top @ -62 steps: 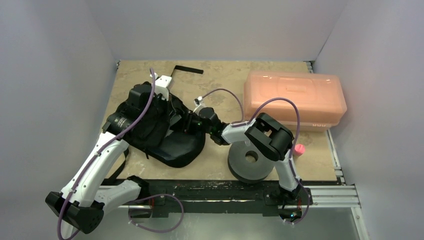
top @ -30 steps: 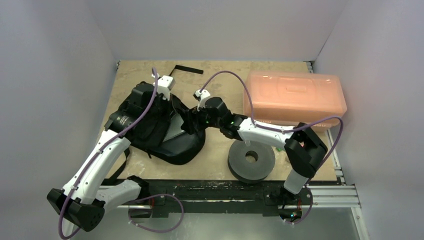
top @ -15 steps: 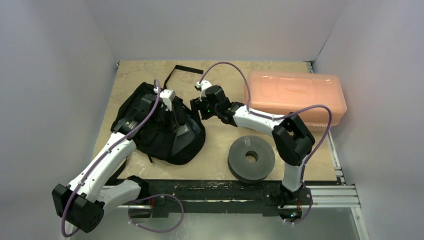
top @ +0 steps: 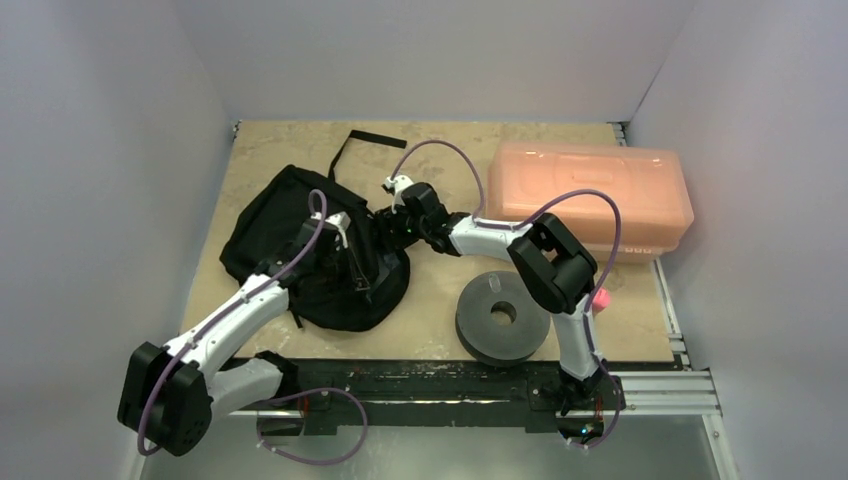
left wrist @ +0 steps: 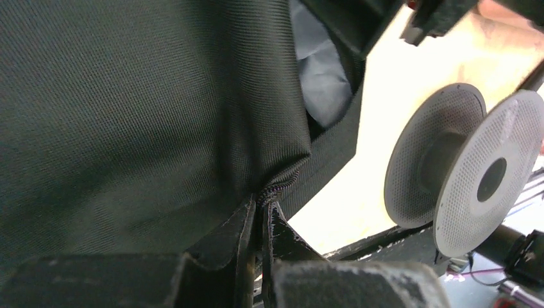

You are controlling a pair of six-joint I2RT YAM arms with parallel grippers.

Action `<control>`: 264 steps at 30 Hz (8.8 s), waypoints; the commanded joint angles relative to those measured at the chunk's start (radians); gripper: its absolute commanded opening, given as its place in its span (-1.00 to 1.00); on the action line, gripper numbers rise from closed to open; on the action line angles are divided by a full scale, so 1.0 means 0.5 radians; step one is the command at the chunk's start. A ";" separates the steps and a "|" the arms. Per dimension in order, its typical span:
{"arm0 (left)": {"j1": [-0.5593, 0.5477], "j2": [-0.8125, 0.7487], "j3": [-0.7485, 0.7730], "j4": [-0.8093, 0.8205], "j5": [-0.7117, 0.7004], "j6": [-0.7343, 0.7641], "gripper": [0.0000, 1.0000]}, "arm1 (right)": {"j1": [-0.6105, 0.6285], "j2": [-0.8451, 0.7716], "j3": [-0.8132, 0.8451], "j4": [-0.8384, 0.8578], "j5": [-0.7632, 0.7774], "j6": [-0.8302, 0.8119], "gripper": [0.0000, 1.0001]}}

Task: Pack the student bag
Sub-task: Zip the student bag at the center of the board.

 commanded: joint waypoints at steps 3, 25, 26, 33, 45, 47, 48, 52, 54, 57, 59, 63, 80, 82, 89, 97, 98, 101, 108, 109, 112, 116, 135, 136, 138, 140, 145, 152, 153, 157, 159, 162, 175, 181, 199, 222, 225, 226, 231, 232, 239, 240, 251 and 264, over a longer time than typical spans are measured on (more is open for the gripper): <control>-0.001 0.192 -0.078 0.101 -0.129 -0.419 -1.00 | -0.014 0.009 0.017 0.154 -0.090 0.004 -0.23; 0.053 -0.004 -0.080 -0.239 -0.607 -0.446 -1.00 | -0.020 -0.322 0.037 0.084 -0.181 0.241 -0.13; 0.054 -0.013 -0.097 -0.230 -0.601 -0.451 -1.00 | -0.022 -0.294 0.073 0.068 -0.197 0.269 -0.16; 0.053 0.015 -0.152 -0.162 -0.560 -0.452 -1.00 | -0.040 -0.119 0.166 0.169 -0.374 0.517 -0.45; 0.053 -0.061 -0.216 -0.196 -0.649 -0.466 -1.00 | -0.060 0.017 0.172 0.175 -0.264 0.530 -0.26; 0.053 -0.058 -0.221 -0.194 -0.651 -0.468 -1.00 | -0.071 0.018 0.156 0.211 -0.230 0.577 -0.22; 0.053 -0.058 -0.224 -0.190 -0.651 -0.468 -1.00 | -0.075 0.025 0.157 0.224 -0.221 0.596 -0.21; 0.053 -0.047 -0.234 -0.179 -0.641 -0.462 -1.00 | -0.083 0.079 0.232 0.224 -0.204 0.605 -0.19; 0.053 -0.043 -0.235 -0.179 -0.636 -0.460 -1.00 | -0.082 0.111 0.276 0.201 -0.203 0.596 -0.19; 0.053 -0.043 -0.238 -0.172 -0.625 -0.454 -1.00 | -0.082 0.135 0.303 0.193 -0.177 0.571 -0.21; 0.053 -0.043 -0.243 -0.168 -0.615 -0.451 -1.00 | -0.084 0.147 0.317 0.189 -0.159 0.549 -0.25; 0.053 -0.041 -0.256 -0.165 -0.611 -0.442 -1.00 | -0.082 0.192 0.353 0.143 -0.138 0.497 -0.25; 0.053 -0.041 -0.248 -0.113 -0.536 -0.416 -1.00 | -0.102 0.155 0.233 0.300 -0.398 0.461 -1.00; 0.053 -0.059 -0.251 -0.057 -0.457 -0.373 -1.00 | -0.107 0.100 0.197 0.321 -0.466 0.510 -1.00; 0.059 -0.298 -0.172 0.056 -0.241 -0.313 0.01 | -0.141 -0.005 0.126 0.328 -0.678 0.615 -1.00; 0.087 -0.135 0.203 -0.019 -0.419 -0.263 0.59 | -0.177 -0.068 0.041 0.477 -0.934 0.877 -1.00; 0.096 -0.068 0.240 -0.018 -0.418 -0.261 0.60 | -0.179 -0.095 0.032 0.462 -0.937 0.888 -1.00; 0.147 0.056 0.292 0.040 -0.285 -0.260 0.56 | -0.182 -0.170 0.014 0.358 -0.916 0.846 -1.00; 0.157 -0.164 0.028 0.176 -0.247 -0.201 0.54 | -0.186 -0.230 0.013 0.074 -0.679 0.636 -1.00; 0.156 -0.168 0.007 0.198 -0.234 -0.187 0.62 | -0.191 -0.226 0.006 0.073 -0.651 0.665 -0.93; 0.153 0.004 0.081 0.272 -0.053 -0.096 0.74 | -0.212 -0.270 -0.112 0.230 -0.577 0.823 -0.74; 0.039 0.417 0.385 0.117 -0.092 0.026 0.77 | -0.221 -0.300 -0.095 0.161 -0.502 0.797 -0.50; -0.147 0.178 0.183 0.110 -1.095 0.029 -1.00 | -0.200 -0.319 -0.376 0.572 -0.556 1.468 -0.01; -0.135 0.113 0.137 0.132 -1.090 0.031 -1.00 | -0.193 -0.325 -0.383 0.601 -0.558 1.504 -0.02; -0.112 0.049 0.102 0.160 -1.071 0.042 -1.00 | -0.173 -0.329 -0.407 0.696 -0.564 1.556 -0.04; -0.096 0.046 0.099 0.151 -1.057 0.059 -1.00 | -0.158 -0.308 -0.399 0.739 -0.590 1.552 -0.13; -0.074 0.044 0.125 0.123 -0.928 0.146 -1.00 | -0.067 -0.450 -0.466 0.664 -0.405 1.203 -0.23; -0.070 -0.082 0.276 -0.035 -0.809 0.261 -1.00 | 0.124 -0.562 -0.451 0.413 -0.212 0.773 -0.21; -0.069 -0.088 0.290 -0.045 -0.808 0.267 -1.00 | 0.131 -0.537 -0.455 0.461 -0.232 0.809 -0.35; -0.069 -0.049 0.319 -0.031 -0.757 0.259 -1.00 | 0.174 -0.394 -0.385 0.510 -0.135 0.866 -0.78; -0.069 -0.012 0.323 -0.018 -0.716 0.247 -1.00 | 0.179 -0.342 -0.366 0.511 0.008 0.878 -0.76; -0.069 0.022 0.308 0.015 -0.676 0.230 -1.00 | 0.180 -0.286 -0.363 0.577 0.171 0.891 -0.69; -0.069 0.071 0.284 0.070 -0.476 0.204 -1.00 | 0.174 -0.079 -0.306 1.052 0.534 0.983 -0.26; -0.072 0.071 0.272 0.086 -0.430 0.202 -1.00 | 0.173 0.016 -0.188 1.105 0.648 0.964 -0.27; -0.070 0.115 0.182 0.139 -0.444 0.168 -1.00 | 0.192 0.258 0.048 1.304 0.958 0.787 -0.77; 0.452 0.022 0.379 0.048 0.167 -0.550 0.32 | 0.069 -0.240 0.059 0.075 -0.270 -0.082 -1.00; 0.504 0.232 0.475 0.111 0.263 -0.643 0.24 | 0.069 -0.243 0.076 0.032 -0.366 -0.056 -0.93; 0.511 0.315 0.508 0.138 0.283 -0.645 0.22 | 0.064 -0.239 0.082 0.024 -0.401 -0.037 -0.84; 0.529 0.499 0.525 0.283 0.272 -0.657 0.22 | 0.013 -0.175 0.074 0.041 -0.429 0.085 -1.00; 0.529 0.496 0.507 0.295 0.246 -0.663 0.21 | 0.000 -0.170 0.070 0.049 -0.435 0.086 -1.00; 0.535 0.628 0.597 0.225 -0.060 -0.566 0.31 | -0.004 -0.237 0.048 -0.082 -0.250 0.042 -1.00; 0.535 0.677 0.632 0.218 -0.076 -0.542 0.30 | -0.004 -0.267 0.023 -0.098 -0.209 0.025 -1.00; 0.579 0.988 0.696 0.466 -0.225 -0.517 0.12 | 0.135 -0.617 -0.379 -0.159 0.001 -0.006 -1.00; 0.276 0.757 0.919 -0.066 -0.206 -0.249 0.23 | 0.082 -0.871 -0.560 -0.034 -0.030 -0.021 -1.00</control>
